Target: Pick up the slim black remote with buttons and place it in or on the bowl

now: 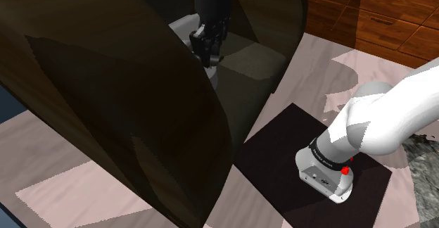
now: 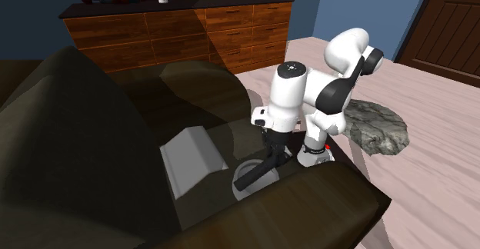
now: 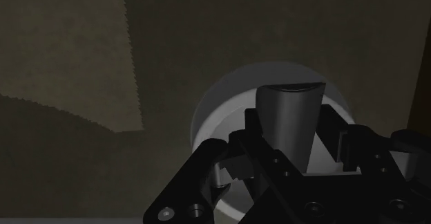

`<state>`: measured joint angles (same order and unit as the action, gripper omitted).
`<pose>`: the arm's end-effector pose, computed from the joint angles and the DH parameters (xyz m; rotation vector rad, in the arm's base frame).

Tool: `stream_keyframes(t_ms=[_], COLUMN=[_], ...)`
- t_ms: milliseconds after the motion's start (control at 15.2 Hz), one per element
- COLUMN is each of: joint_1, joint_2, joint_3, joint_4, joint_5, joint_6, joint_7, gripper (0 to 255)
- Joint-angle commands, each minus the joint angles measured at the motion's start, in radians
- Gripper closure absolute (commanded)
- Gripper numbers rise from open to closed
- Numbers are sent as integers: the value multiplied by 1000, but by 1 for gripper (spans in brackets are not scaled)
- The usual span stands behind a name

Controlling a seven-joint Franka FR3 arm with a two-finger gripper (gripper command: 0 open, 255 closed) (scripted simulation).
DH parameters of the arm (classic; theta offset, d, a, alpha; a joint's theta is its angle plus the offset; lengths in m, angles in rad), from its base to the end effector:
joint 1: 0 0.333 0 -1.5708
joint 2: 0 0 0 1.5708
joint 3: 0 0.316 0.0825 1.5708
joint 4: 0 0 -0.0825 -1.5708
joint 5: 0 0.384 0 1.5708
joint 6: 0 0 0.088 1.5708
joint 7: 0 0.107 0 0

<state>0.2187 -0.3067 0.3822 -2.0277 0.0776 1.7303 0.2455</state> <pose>0.3729 0.2869 0.5653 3.0629 0.5033 0.0073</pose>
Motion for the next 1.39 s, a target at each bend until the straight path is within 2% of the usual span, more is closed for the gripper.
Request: stream_keyframes(t_ms=[0, 462, 990, 1056, 1320], joint_1=[2, 5, 5, 5, 5], joint_2=[1, 5, 5, 6, 6], joint_3=[4, 11, 11, 11, 11], joint_4=[-26, -115, -115, -115, -116], joint_5=[2, 4, 4, 4, 4], joint_6=[26, 120, 120, 120, 121], joint_7=[4, 6, 6, 6, 6], gripper=[255, 255, 255, 0, 0])
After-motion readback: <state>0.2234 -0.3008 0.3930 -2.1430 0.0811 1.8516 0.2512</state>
